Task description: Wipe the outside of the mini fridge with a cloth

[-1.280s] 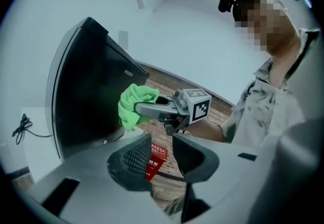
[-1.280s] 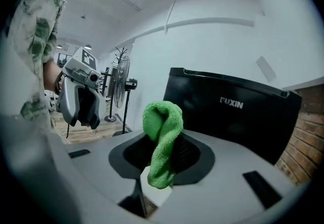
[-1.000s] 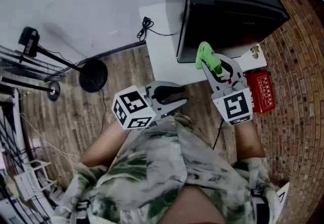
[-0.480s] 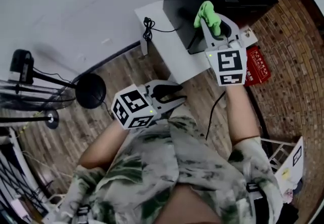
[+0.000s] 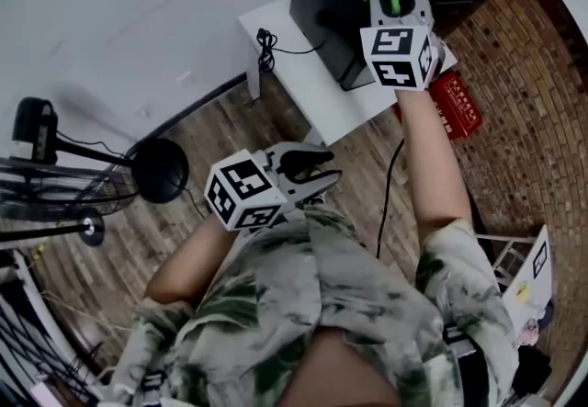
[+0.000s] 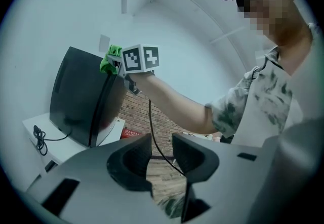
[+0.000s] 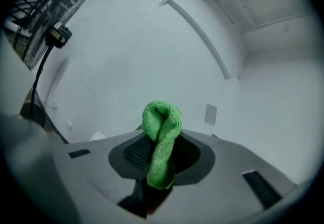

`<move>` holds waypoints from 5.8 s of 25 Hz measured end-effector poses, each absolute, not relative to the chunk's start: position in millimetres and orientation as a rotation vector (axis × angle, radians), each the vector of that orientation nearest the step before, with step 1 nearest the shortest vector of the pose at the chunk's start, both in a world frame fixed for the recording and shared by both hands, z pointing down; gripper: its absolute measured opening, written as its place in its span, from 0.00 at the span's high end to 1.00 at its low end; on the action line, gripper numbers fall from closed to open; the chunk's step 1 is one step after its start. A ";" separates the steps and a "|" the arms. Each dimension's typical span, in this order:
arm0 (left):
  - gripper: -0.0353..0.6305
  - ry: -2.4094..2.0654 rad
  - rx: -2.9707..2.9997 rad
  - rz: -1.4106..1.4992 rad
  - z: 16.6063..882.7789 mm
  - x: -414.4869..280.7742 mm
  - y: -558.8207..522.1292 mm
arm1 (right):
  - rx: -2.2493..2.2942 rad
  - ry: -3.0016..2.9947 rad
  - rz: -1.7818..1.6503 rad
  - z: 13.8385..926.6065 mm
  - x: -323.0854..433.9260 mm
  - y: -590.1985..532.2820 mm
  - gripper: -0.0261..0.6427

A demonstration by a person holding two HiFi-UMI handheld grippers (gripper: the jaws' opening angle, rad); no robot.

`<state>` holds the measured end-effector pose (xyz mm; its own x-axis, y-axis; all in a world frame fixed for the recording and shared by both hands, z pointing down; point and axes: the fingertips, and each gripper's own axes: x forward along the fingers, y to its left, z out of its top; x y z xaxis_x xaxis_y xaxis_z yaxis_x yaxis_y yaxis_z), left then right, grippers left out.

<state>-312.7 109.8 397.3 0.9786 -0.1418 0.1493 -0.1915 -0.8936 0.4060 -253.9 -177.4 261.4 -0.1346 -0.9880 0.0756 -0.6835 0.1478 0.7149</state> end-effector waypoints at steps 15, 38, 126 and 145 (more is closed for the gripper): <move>0.74 -0.338 2.661 0.158 410.0 -354.0 104.8 | 1.518 -1.755 -0.552 372.4 -255.2 -210.4 0.79; 0.74 -0.387 2.619 0.189 426.2 -388.7 103.6 | 1.316 -1.703 -0.191 563.9 -250.1 -214.8 0.79; 0.74 -0.505 2.527 0.007 434.3 -405.3 36.1 | 1.563 -1.839 -0.499 324.6 -364.3 -367.5 0.79; 0.74 -0.599 2.492 -0.022 443.1 -429.5 4.6 | 1.474 -1.710 -0.431 398.0 -360.9 -414.2 0.79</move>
<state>-429.5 4.6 443.1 0.8996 -0.4222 0.1122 -0.4126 -0.7369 0.5356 -360.9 -414.2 398.0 0.0199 -0.9346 0.3552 -0.6544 0.2564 0.7113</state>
